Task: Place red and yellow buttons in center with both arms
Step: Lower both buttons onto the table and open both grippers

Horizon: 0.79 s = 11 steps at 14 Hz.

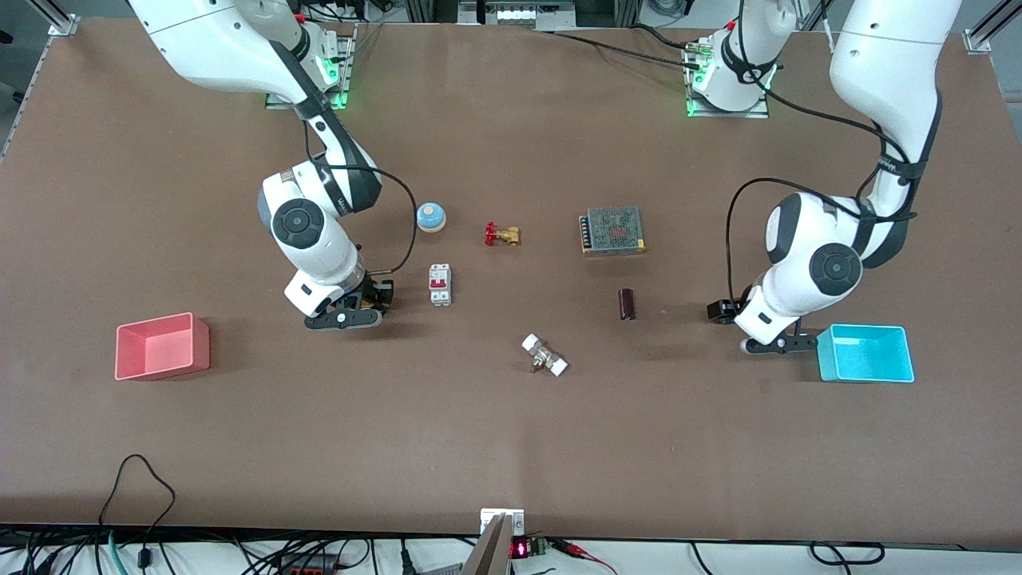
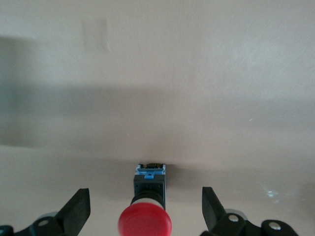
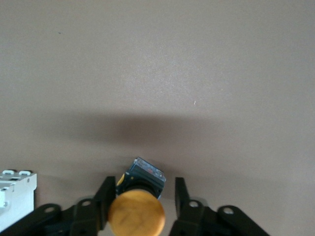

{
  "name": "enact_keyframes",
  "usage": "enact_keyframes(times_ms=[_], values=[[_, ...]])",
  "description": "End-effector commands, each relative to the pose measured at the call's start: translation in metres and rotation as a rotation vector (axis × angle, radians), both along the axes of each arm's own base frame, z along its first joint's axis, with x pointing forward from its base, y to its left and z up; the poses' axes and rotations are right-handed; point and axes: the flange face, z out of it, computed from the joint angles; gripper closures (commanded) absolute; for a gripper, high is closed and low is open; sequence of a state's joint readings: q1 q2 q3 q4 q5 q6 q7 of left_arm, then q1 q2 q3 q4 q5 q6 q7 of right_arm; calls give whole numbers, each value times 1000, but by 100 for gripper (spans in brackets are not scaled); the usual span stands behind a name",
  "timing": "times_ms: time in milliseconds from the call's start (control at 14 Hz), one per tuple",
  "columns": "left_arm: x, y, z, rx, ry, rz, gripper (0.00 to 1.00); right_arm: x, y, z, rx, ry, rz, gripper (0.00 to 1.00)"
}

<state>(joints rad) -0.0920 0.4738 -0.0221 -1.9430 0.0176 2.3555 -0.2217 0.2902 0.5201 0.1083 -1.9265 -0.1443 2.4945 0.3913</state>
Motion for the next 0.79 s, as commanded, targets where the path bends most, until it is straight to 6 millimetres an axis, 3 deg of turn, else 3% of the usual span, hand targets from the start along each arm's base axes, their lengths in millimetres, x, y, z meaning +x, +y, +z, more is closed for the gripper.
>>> enact_keyframes(times_ms=[0,143,286,429,571,714], values=[[2,10,57,4,-33,5,0,0,2,1,-5,-21,-2,9],[18,9,103,17,17,1,0,3,2,6,1,-28,-4,0],[32,9,150,26,47,0,0,21,-11,38,14,-63,-26,0],[43,10,201,23,42,-51,0,33,-31,93,3,-65,-46,0],[42,17,237,7,56,-182,0,34,-50,152,24,-39,-41,0],[35,36,270,-10,14,-221,0,33,-86,212,90,15,-33,0]])
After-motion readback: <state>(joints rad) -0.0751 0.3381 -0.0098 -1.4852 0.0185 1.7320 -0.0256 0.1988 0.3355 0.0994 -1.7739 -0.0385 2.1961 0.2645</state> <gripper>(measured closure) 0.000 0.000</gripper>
